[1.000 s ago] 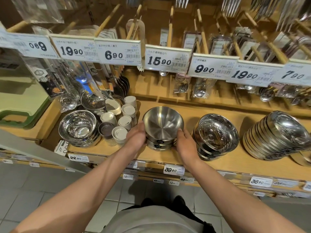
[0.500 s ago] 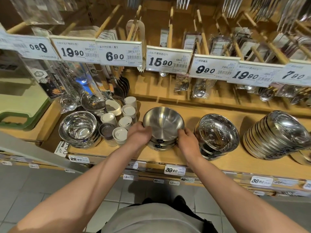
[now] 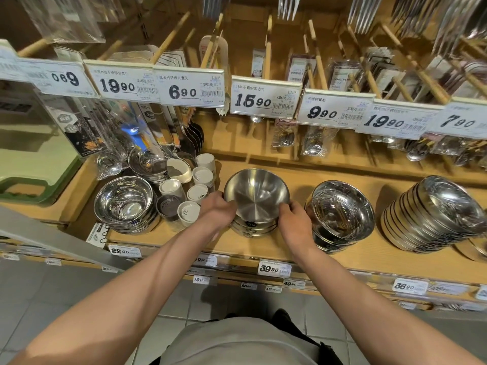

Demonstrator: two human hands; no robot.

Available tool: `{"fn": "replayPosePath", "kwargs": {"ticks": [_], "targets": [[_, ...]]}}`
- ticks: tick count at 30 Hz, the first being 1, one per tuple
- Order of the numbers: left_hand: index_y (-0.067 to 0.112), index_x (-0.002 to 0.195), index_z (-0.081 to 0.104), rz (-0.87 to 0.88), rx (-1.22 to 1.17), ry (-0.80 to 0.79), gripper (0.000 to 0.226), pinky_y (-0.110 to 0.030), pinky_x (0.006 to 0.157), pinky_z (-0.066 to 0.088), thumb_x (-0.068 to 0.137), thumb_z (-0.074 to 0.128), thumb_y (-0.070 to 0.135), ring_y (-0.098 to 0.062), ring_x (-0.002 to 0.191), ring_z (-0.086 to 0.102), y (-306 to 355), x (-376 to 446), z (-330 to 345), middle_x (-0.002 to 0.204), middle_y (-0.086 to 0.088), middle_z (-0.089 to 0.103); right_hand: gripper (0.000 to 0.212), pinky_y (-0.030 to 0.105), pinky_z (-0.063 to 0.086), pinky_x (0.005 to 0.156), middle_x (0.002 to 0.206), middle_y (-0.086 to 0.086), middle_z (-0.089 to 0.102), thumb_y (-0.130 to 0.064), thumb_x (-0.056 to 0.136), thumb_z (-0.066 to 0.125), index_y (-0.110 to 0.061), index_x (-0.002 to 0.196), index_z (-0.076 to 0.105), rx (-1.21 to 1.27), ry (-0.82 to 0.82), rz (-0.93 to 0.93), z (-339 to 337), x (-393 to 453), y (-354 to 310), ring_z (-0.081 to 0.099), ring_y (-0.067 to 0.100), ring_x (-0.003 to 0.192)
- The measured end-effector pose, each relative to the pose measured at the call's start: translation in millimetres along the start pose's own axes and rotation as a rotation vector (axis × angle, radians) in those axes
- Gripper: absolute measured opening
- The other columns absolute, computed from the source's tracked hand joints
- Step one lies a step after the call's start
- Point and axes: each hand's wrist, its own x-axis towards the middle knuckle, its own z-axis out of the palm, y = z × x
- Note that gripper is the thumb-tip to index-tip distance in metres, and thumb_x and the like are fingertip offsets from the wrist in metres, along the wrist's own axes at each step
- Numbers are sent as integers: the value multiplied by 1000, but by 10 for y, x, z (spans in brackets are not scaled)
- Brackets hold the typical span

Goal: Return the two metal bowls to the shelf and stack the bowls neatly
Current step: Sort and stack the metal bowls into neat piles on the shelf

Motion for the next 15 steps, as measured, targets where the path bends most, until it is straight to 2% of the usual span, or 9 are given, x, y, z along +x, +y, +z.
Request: {"fn": "replayPosePath", "kwargs": {"ticks": [4,8,12,15], "targets": [[10,112,66,11,-47,-7,30,-51,85,60,85,57,18,-34,94,69,-33,1,7,103,-14,70,19,25,37,63,91,-4,62,-24,102,45,-15,108,61,-1,-4,2,-11,5,-3,55,8,81],[11,109,65,32,49,3,27,-43,84,59,87,55,21,-29,93,67,-30,22,-9,101,-11,69,21,29,39,63,92,-3,63,-23,103,44,-13,109,62,-32,-11,-6,-29,24,-18,56,12,82],[12,98,61,98,250,59,18,-31,72,42,95,49,24,-23,89,54,-58,86,6,98,-7,61,29,31,38,79,106,10,65,-19,105,40,-5,118,61,-147,-9,-76,-16,12,-35,57,23,94],[11,97,60,122,292,80,18,-29,73,39,97,48,25,-23,88,52,-76,117,23,95,-6,58,30,29,37,78,110,17,66,-17,106,39,-1,118,61,-233,12,-128,-14,15,-28,57,26,94]]}}
